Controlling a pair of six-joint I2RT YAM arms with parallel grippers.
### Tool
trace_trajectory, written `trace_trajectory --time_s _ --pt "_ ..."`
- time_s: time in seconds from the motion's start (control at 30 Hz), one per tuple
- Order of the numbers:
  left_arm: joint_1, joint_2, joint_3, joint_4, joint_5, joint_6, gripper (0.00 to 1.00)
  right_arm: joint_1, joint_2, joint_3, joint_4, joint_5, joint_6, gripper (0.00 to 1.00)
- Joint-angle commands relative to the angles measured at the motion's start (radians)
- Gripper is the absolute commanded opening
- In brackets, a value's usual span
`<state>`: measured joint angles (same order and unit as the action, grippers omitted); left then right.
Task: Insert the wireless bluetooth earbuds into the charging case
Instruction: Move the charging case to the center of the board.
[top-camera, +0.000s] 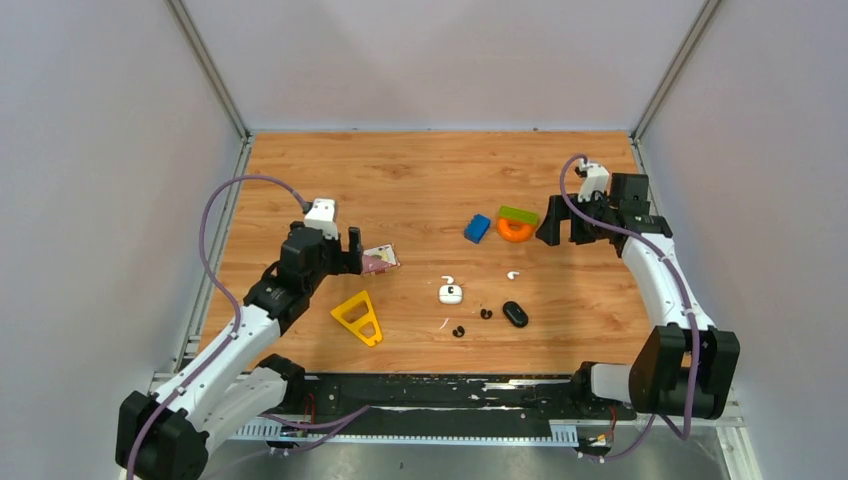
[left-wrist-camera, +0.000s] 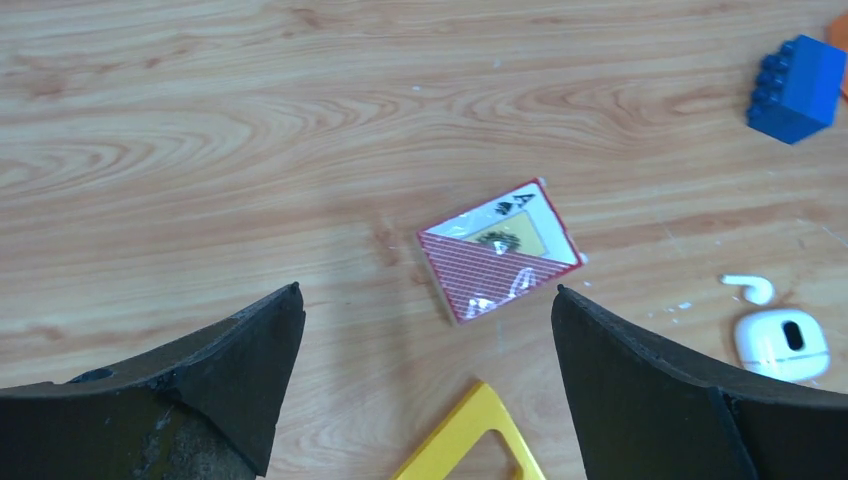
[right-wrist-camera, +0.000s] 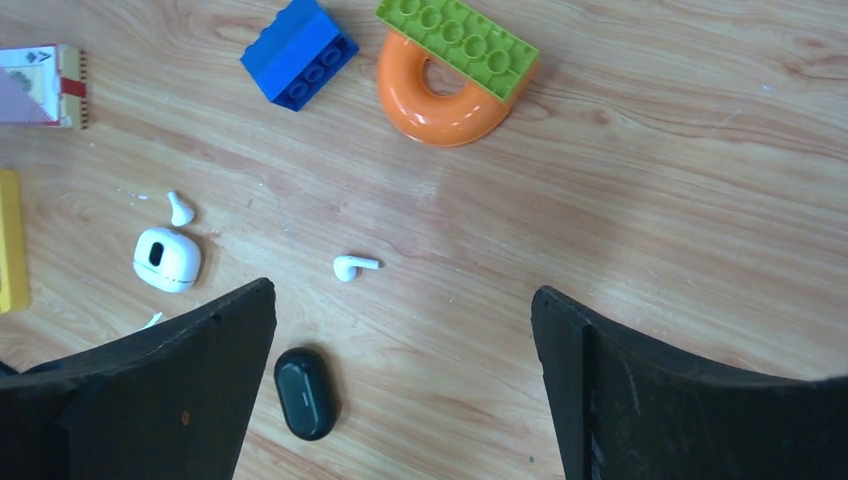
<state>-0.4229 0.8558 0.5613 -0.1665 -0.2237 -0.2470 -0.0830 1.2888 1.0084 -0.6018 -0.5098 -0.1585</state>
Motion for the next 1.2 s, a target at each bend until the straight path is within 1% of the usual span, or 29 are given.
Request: trace_trajectory --time_s 0.0,0.07,0.17,0.3,0.4,0.47,0.5,0.6,0.7,0.77,0.93,1.07,1.17 --pt "-0.046 0.008 0.009 0.080 0.144 0.013 1.00 -0.010 -0.066 -0.036 0.078 0.125 0.048 0.99" --pt "-0.073 0.008 -0.003 0.105 0.208 0.026 1.00 -0.016 -0.086 -0.071 0.085 0.114 0.028 0.99" --pt "-0.101 0.022 -0.006 0.120 0.307 0.047 1.00 -0.018 -0.126 -0.110 0.047 -0.008 -0.096 0.99" --pt "-0.115 0.049 -0.002 0.134 0.412 0.051 0.98 -0.002 -0.209 -0.141 -0.002 -0.164 -0.218 0.97" --pt "-0.126 0.077 0.000 0.142 0.483 0.065 0.91 0.094 -0.212 -0.133 -0.052 -0.138 -0.304 0.89" --pt "-0.140 0.100 0.009 0.129 0.492 0.072 0.89 0.192 -0.185 -0.119 -0.097 -0.095 -0.385 0.84" --pt "-0.146 0.112 0.014 0.126 0.499 0.077 0.88 0.242 -0.168 -0.116 -0.117 -0.074 -0.418 0.79" --pt "-0.158 0.149 0.027 0.105 0.497 0.080 0.85 0.371 -0.117 -0.112 -0.138 -0.029 -0.494 0.67" --pt "-0.163 0.164 0.043 0.084 0.481 0.080 0.83 0.464 -0.044 -0.091 -0.135 -0.026 -0.536 0.59" --pt "-0.163 0.158 0.042 0.075 0.460 0.081 0.82 0.503 0.014 -0.059 -0.130 -0.027 -0.540 0.53" --pt "-0.164 0.112 0.024 0.065 0.401 0.071 0.82 0.603 0.138 0.027 -0.131 -0.007 -0.551 0.46" --pt "-0.164 0.088 0.020 0.049 0.343 0.055 0.83 0.664 0.201 0.062 -0.124 0.018 -0.583 0.45" --pt "-0.164 0.074 0.023 0.020 0.275 0.045 0.84 0.681 0.258 0.095 -0.124 0.042 -0.552 0.44"
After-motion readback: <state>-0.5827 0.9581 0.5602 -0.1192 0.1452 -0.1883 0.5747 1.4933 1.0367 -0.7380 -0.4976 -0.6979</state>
